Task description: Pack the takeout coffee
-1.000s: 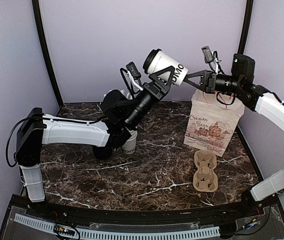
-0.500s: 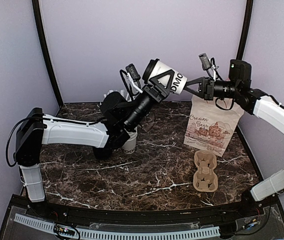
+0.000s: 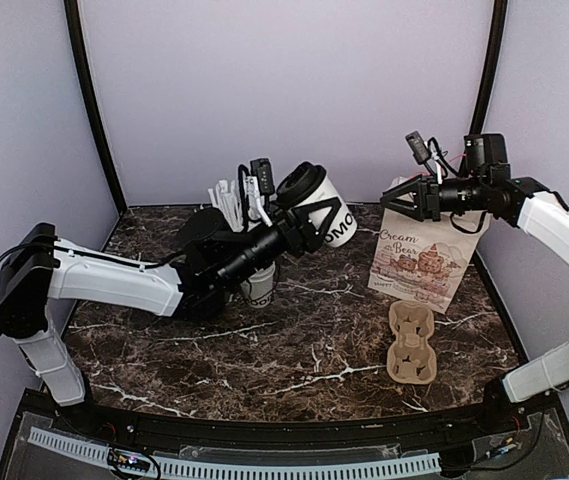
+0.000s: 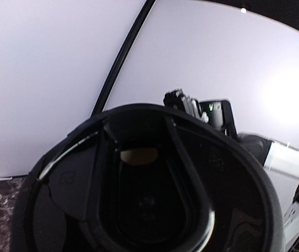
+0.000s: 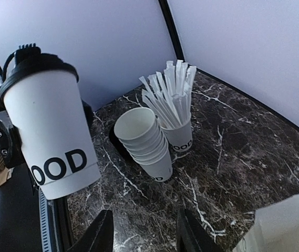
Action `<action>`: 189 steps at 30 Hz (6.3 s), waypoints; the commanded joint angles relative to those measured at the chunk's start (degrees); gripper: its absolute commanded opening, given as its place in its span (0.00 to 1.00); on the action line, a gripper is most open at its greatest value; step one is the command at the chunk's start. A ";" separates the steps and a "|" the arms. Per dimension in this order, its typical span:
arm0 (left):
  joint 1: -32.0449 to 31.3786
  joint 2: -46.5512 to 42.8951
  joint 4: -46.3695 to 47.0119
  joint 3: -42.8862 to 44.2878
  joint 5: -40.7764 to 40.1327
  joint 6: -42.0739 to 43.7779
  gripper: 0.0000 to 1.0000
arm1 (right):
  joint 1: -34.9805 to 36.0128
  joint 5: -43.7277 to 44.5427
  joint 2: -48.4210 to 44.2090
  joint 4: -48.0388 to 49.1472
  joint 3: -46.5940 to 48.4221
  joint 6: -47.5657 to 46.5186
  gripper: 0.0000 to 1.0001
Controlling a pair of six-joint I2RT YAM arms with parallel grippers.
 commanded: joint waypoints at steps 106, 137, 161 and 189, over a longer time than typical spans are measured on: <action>-12.14 -21.02 -39.34 -27.50 -4.95 26.07 0.99 | 22.55 18.77 16.78 -20.09 -0.17 -16.90 0.68; -5.68 16.67 -80.85 18.81 -5.51 23.82 0.86 | 11.17 19.02 3.29 -16.25 -7.60 -14.65 0.68; -5.69 2.05 -28.73 -10.18 1.72 16.15 0.77 | 19.85 16.59 7.21 -23.33 -2.74 -22.55 0.69; -5.64 10.98 -15.42 -10.05 -1.15 14.05 0.83 | 26.81 27.05 12.37 -19.37 -1.00 -21.49 0.25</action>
